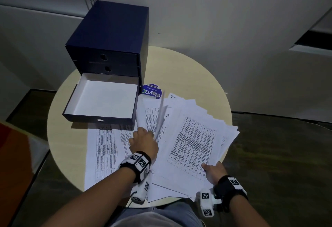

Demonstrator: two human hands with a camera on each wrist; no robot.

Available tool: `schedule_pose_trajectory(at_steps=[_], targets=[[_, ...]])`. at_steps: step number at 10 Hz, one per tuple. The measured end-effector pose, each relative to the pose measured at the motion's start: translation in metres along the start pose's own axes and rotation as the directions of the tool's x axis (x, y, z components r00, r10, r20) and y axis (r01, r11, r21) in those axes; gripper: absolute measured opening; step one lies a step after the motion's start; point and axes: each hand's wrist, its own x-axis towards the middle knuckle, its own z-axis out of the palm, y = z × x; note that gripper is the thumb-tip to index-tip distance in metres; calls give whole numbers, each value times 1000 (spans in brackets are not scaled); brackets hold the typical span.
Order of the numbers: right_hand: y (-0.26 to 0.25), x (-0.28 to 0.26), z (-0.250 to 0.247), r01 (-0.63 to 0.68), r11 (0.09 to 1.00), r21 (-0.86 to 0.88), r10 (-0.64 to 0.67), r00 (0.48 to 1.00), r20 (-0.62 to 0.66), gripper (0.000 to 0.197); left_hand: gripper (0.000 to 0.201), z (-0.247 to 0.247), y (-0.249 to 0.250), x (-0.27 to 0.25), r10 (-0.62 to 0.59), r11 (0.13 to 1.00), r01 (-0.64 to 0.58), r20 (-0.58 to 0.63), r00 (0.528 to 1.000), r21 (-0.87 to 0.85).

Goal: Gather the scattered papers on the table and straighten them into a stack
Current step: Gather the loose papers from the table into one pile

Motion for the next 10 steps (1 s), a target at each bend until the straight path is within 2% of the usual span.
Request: schedule_pose_trajectory(at_steps=[2,3,4,5,6,7,8,9,10], targets=[[3,-1,1,-16,996,88,18,1000,-25,85,36,-13,25,-11,129,990,-133,-74,989,-50],[3,1,1,-18,990,140,21,1000,-19,91,26,-35,28,-14,205,968,-229,-206,957,-102],[2,-2,1,-1,995,103,4,1000,-22,89,9,-70,33,-12,214,911,-307,-319,923,-276],[-1,-1,-1,28,994,109,-26,999,-25,85,13,-108,37,-7,136,861,-304,-390,911,-409],[2,3,0,-1,990,143,0,1000,3,87,23,-139,35,-1,69,778,-347,-478,876,-524],[7,11,-1,-14,984,178,5,999,48,86,16,-154,28,11,-9,656,-349,-469,883,-669],[49,73,0,35,987,157,-50,994,94,95,14,-143,24,18,-53,432,-223,-271,961,-874],[57,89,1,-5,991,136,-12,993,121,91,33,-100,13,27,-54,600,-16,-60,997,-800],[0,11,-6,3,996,94,-11,996,91,52,47,-54,-4,29,-44,624,230,260,965,-747]])
